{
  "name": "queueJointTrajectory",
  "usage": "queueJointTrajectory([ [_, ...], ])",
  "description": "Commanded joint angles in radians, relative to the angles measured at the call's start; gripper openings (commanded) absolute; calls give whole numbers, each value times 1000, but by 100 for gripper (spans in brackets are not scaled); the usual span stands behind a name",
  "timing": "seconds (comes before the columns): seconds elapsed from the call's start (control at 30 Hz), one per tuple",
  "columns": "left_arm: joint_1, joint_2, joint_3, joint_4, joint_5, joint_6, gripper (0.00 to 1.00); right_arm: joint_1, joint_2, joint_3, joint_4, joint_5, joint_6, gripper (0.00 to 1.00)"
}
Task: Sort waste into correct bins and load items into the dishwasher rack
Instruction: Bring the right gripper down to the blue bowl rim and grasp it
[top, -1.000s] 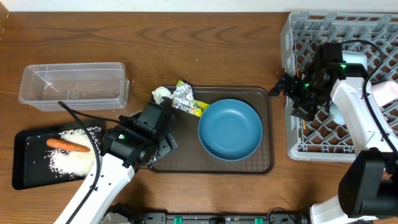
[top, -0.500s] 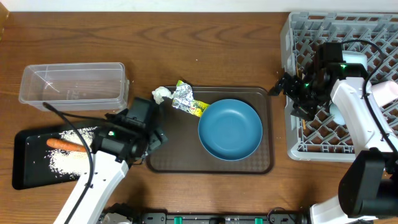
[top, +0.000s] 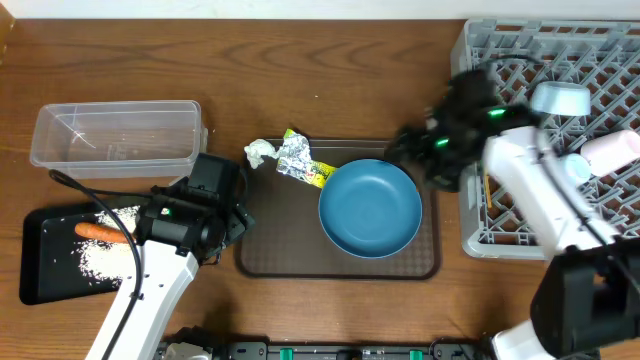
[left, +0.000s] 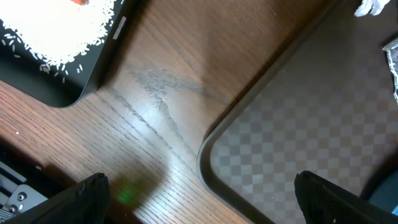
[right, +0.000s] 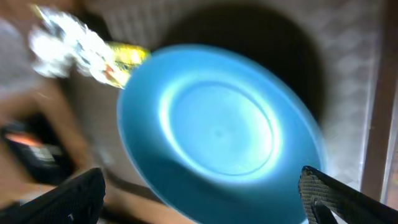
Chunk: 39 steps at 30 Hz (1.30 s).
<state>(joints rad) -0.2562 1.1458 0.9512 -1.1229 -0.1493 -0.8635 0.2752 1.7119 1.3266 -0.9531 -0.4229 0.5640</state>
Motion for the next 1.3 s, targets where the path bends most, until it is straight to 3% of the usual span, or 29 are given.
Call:
queueJointTrajectory([
  [0.0, 5, 5, -5, -2, -21, 6, 98, 166, 0, 2, 10, 315, 30, 99],
  [0.2, 32, 5, -5, 6, -96, -6, 98, 336, 0, 2, 42, 536, 24, 99],
  [0.43, 161, 5, -5, -8, -68, -13, 98, 407, 2, 1, 42, 519, 21, 99],
  [0.6, 175, 5, -5, -39, -69, -13, 98, 467, 25, 0, 84, 396, -117, 99],
  [0.83, 175, 5, -5, -39, -69, -13, 98, 594, 65, 0, 85, 447, -221, 99],
  [1.13, 175, 5, -5, -40, -69, -12, 98, 715, 150, 0, 87, 636, -175, 81],
  [1.27, 175, 5, -5, -39, -69, -12, 98, 748, 214, 0, 87, 696, -167, 80],
])
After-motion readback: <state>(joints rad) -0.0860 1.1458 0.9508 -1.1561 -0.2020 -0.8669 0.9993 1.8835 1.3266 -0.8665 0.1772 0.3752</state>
